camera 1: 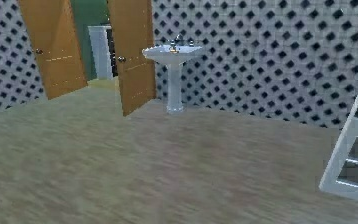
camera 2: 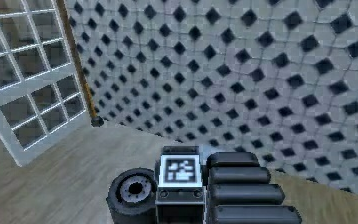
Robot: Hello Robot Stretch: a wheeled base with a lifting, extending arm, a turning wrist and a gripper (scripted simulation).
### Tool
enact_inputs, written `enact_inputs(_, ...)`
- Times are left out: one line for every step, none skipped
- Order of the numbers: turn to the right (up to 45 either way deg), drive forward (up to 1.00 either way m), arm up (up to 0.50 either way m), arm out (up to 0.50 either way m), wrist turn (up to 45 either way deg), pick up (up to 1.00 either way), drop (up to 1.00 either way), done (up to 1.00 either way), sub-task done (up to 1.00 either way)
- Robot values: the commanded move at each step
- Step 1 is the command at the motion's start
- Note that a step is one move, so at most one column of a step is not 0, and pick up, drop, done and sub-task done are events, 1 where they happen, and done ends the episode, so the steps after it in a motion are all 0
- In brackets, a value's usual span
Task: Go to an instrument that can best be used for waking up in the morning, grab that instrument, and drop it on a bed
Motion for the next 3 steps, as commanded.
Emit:
enact_inputs(-30.0, 0.00, 0.00, 0.00, 0.0, 0.00, 0.00, 0.00, 0.00)
enact_inputs(0.0, 1.00, 0.00, 0.00, 0.0, 0.00, 0.00, 0.00, 0.00)
enact_inputs(0.0, 1.00, 0.00, 0.00, 0.0, 0.00, 0.00, 0.00, 0.00)
